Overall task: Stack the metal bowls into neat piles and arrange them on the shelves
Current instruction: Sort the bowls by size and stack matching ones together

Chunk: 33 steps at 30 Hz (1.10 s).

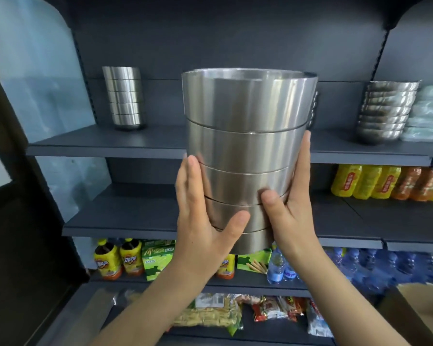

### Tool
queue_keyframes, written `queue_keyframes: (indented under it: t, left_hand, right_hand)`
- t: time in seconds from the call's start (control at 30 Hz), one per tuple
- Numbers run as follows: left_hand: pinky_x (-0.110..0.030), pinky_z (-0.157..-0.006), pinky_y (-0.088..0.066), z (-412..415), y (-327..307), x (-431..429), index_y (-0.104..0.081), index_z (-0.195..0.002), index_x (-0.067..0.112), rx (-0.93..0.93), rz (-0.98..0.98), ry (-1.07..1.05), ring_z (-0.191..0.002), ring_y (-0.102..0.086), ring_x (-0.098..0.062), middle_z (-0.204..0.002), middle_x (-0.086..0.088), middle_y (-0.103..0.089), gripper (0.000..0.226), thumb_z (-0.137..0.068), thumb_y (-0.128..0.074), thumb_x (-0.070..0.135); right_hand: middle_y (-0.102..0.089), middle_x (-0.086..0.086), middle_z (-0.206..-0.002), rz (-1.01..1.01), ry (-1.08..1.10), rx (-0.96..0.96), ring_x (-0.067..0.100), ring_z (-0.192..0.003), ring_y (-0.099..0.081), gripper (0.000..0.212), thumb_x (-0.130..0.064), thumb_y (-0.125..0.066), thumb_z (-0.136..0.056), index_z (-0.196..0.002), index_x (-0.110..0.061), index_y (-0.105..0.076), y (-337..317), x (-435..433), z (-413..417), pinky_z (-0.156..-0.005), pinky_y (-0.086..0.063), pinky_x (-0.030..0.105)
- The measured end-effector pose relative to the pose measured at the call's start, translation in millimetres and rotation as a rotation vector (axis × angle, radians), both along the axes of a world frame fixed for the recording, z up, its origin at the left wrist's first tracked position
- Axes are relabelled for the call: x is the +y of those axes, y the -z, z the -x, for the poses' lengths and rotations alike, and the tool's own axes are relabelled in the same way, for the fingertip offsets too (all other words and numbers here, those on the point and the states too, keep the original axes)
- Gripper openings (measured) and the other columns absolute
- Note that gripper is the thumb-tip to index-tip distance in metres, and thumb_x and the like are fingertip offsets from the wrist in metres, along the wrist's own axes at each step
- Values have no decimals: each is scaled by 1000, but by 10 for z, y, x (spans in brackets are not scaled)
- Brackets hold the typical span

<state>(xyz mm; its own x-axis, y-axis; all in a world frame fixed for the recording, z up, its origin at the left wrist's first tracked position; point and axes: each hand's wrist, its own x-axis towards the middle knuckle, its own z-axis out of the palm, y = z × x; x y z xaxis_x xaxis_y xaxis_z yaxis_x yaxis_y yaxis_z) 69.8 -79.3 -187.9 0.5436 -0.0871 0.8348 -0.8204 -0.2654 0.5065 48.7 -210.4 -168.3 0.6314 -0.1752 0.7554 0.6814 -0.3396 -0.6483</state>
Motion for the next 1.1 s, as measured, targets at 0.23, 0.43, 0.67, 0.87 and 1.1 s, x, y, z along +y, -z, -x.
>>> queue_keyframes:
  t: [0.23,0.43,0.67,0.87,1.1]
  left_hand:
    - [-14,-114,-11,-228,699,354,17,-133,62,135,2,102,-145,-4,-9,-151,15,4,80,-77,-38,77]
    - [-36,-115,-18,-558,1359,269,17,-133,63,217,-23,170,-146,-7,-18,-154,6,2,83,-74,-39,80]
    - [-6,-110,-9,-1196,2102,-155,20,-130,65,270,-81,222,-142,-1,0,-151,10,4,81,-74,-37,80]
    - [-6,-111,-5,-1871,2515,-757,20,-130,64,250,-106,288,-142,3,1,-146,22,10,80,-76,-37,78]
    - [-3,-109,-7,-2537,2595,-1492,16,-128,67,235,-77,357,-140,0,7,-146,23,3,80,-73,-42,76]
  right_hand:
    - [-14,-34,-151,-6,67,101,6,-144,-20,88,-80,-51,-70,-140,-59,-1,645,357,-164,-117,-25,48]
    - [-12,-28,-155,-27,107,171,6,-145,-19,87,-79,-53,-69,-137,-65,-1,1301,279,-401,-116,-25,49]
    - [-12,-39,-148,-46,182,208,1,-143,-20,84,-81,-50,-69,-134,-67,0,2079,-140,-976,-117,-25,33]
    - [-11,-29,-151,-71,231,171,4,-144,-19,86,-78,-51,-72,-137,-54,-2,2535,-736,-1591,-119,-22,38]
    - [-16,-29,-147,-92,282,106,1,-143,-22,82,-71,-55,-73,-135,-51,-4,2633,-1415,-2202,-116,-23,23]
